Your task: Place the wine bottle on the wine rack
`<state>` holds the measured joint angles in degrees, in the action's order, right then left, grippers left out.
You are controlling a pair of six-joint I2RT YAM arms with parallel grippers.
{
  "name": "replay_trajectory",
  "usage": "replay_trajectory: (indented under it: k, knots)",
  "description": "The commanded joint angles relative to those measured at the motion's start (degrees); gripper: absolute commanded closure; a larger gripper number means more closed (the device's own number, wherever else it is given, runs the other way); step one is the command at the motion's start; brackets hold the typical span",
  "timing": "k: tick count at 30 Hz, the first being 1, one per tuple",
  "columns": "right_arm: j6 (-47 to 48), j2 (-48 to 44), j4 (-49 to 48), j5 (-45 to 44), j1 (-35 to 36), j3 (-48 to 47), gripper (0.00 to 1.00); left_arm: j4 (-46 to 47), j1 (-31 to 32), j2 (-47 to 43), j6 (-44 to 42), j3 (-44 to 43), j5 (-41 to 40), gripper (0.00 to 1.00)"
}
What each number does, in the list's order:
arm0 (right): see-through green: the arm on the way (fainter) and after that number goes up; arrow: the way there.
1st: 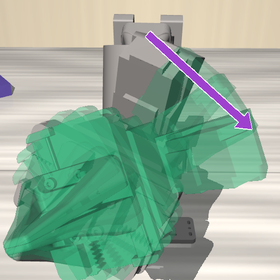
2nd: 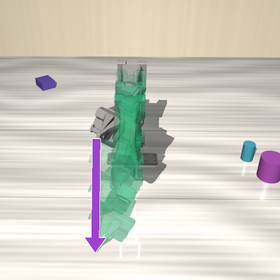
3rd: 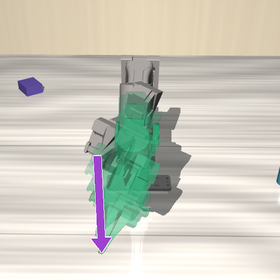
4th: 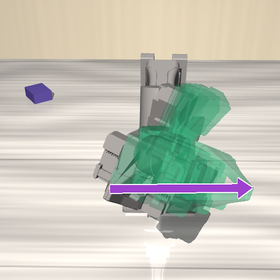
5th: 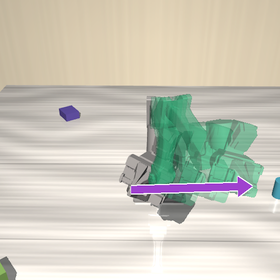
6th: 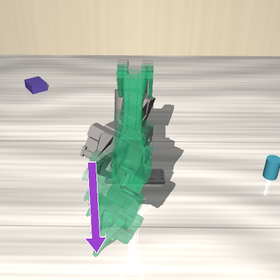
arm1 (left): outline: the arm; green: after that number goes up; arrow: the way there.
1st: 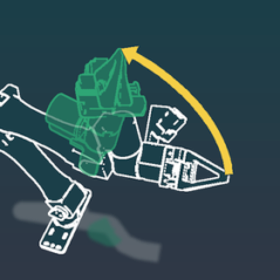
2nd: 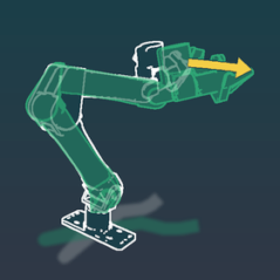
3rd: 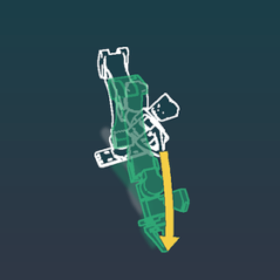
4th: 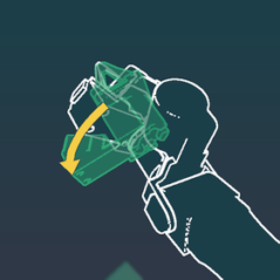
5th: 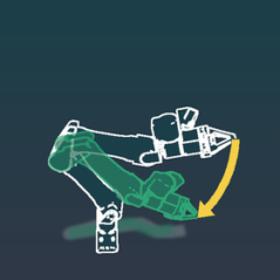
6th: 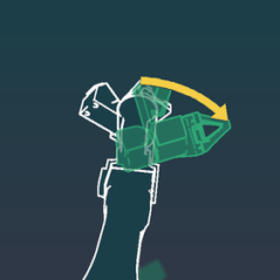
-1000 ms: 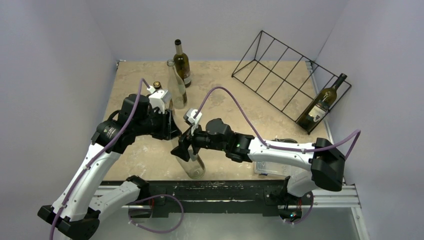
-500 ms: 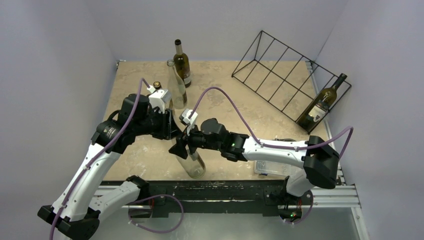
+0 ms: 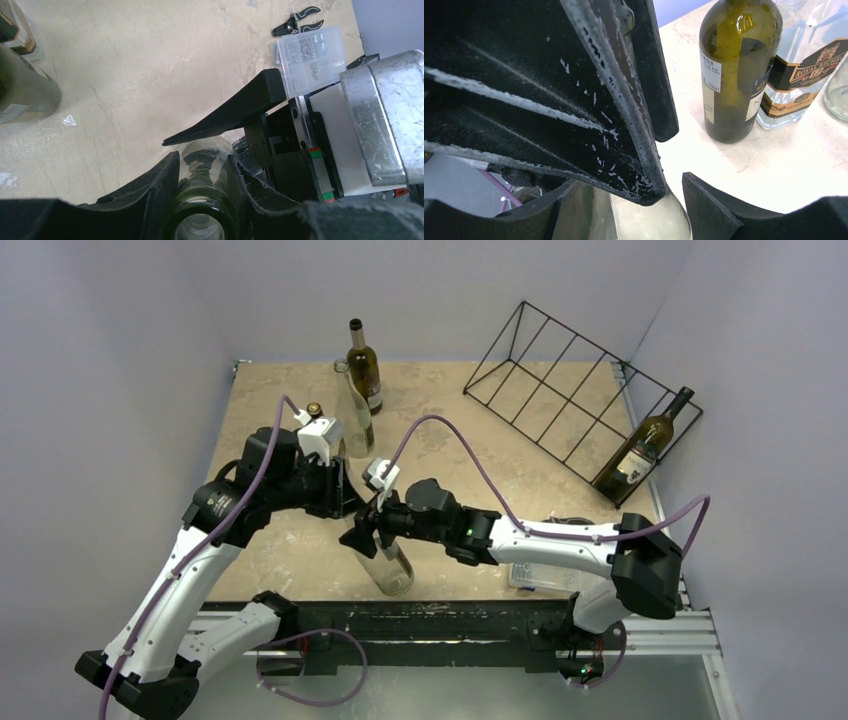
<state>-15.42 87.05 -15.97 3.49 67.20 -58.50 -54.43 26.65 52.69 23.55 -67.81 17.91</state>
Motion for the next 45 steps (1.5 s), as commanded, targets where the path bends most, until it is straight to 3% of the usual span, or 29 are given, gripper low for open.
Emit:
replay_trajectory:
  k: [1, 10, 13, 27, 38, 45]
  knots:
    - [-1.4, -3.4, -6.4, -1.3, 0.3, 1.5, 1.00, 6.3, -0.1, -1.8, 3.7, -3.7, 3.1, 0.73]
    - [-3.3, -4.2, -8.2, -1.9, 0.3, 3.3, 1.00, 5.7, -0.1, -4.0, 3.0, -3.7, 0.5, 0.36]
    - [-3.7, -4.5, -8.5, -2.8, 0.3, 3.7, 1.00, 5.2, -0.1, -4.4, 2.6, -3.8, -0.2, 0.30]
    - [-5.0, -9.9, -2.7, -12.7, -0.3, 3.0, 1.00, 2.2, -0.1, -12.2, -1.8, -3.8, -12.7, 0.26]
    - [-4.5, -12.4, 2.2, -16.7, -3.3, 1.5, 1.00, 5.9, -0.1, -18.7, -2.7, 5.2, -17.7, 0.25]
    - [-4.4, -14.1, 7.8, -16.3, -9.9, -0.3, 1.00, 6.8, -0.1, -20.8, -3.9, 10.4, -17.7, 0.25]
